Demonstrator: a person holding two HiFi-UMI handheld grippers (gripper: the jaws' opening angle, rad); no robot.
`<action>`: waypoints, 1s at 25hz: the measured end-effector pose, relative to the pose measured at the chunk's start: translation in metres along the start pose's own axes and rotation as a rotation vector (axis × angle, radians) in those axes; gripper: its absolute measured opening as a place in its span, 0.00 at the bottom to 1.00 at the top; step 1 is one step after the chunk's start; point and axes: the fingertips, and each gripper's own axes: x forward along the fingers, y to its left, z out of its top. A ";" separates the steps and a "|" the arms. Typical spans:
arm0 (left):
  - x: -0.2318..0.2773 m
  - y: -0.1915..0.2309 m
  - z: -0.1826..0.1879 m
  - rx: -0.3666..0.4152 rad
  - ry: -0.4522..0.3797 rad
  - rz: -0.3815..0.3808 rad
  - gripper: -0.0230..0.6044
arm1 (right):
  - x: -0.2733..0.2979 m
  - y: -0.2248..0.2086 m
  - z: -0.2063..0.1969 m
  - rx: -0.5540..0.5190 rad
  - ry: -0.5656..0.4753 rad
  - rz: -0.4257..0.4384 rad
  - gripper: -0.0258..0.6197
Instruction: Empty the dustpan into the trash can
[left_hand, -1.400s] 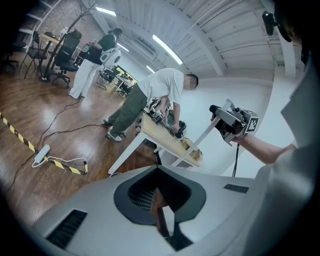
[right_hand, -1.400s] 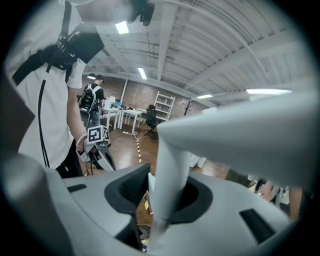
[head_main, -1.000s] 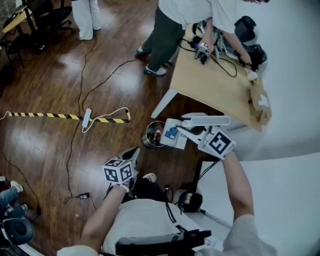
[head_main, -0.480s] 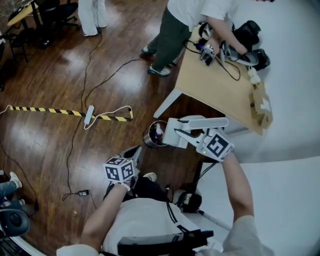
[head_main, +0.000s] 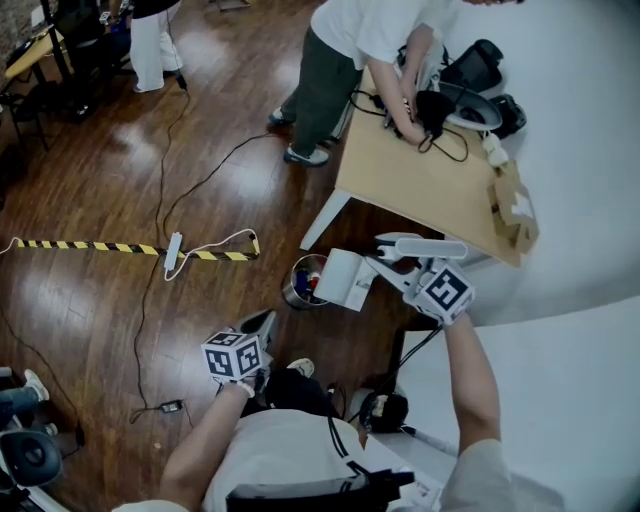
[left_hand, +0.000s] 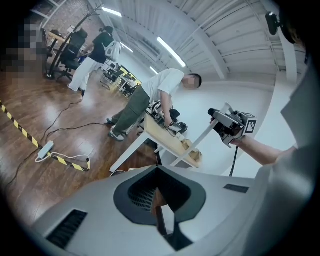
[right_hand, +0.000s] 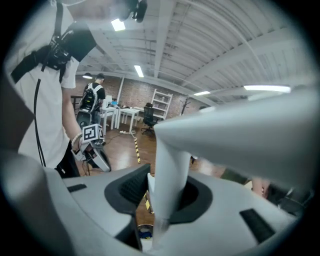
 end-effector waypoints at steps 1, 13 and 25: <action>0.002 -0.001 0.000 0.008 0.008 -0.003 0.02 | -0.011 -0.013 -0.006 0.036 -0.008 -0.040 0.24; 0.052 -0.052 -0.009 0.128 0.113 -0.078 0.02 | -0.180 -0.114 -0.092 0.397 -0.148 -0.489 0.25; 0.112 -0.098 -0.046 0.202 0.264 -0.145 0.02 | -0.303 -0.090 -0.165 0.540 0.041 -0.834 0.24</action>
